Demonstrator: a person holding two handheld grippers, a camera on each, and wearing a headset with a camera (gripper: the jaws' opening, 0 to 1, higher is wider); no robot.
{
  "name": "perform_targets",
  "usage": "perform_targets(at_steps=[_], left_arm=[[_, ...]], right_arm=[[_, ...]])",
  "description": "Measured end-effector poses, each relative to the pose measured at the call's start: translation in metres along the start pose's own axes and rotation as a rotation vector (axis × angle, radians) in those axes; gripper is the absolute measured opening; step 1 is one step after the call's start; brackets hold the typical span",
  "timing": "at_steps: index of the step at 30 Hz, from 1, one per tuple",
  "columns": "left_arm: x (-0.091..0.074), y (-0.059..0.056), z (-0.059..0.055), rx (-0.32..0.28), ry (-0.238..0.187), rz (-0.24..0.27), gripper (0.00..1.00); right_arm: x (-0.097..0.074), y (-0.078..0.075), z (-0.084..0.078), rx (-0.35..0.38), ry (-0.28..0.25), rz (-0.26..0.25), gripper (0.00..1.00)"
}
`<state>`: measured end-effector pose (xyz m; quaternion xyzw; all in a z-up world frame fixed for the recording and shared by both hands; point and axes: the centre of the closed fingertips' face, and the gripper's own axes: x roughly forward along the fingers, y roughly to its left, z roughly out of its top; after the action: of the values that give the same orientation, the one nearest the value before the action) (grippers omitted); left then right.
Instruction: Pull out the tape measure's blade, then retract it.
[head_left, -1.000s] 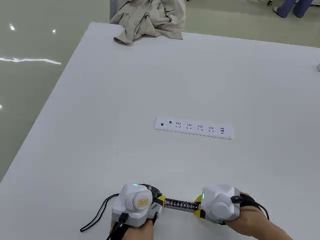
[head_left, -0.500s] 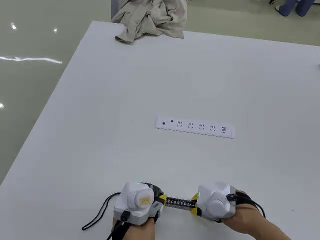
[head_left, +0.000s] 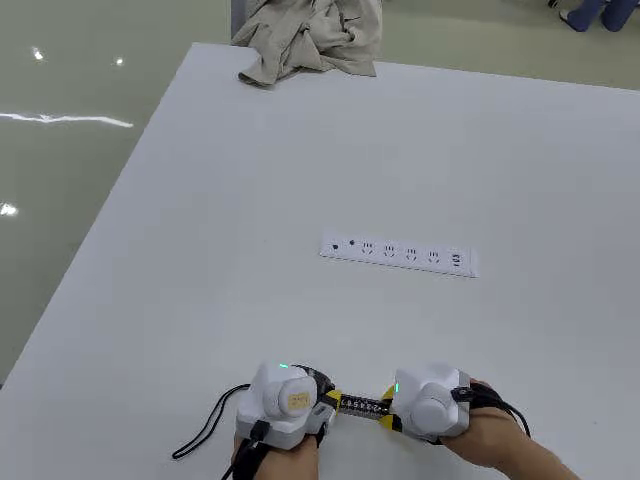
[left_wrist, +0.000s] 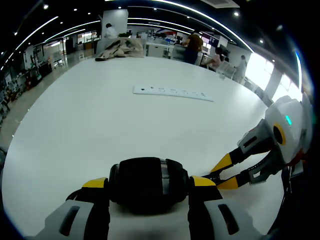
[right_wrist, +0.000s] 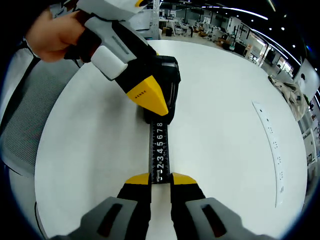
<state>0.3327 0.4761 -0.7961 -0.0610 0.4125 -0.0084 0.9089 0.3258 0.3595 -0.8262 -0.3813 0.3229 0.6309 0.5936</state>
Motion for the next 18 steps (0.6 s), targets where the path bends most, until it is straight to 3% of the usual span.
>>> perform_targets(at_steps=[18], left_arm=[[0.000, 0.000, -0.001, 0.006, 0.004, 0.002, 0.60]], right_arm=[[0.009, 0.000, 0.016, -0.003, -0.015, -0.003, 0.13]])
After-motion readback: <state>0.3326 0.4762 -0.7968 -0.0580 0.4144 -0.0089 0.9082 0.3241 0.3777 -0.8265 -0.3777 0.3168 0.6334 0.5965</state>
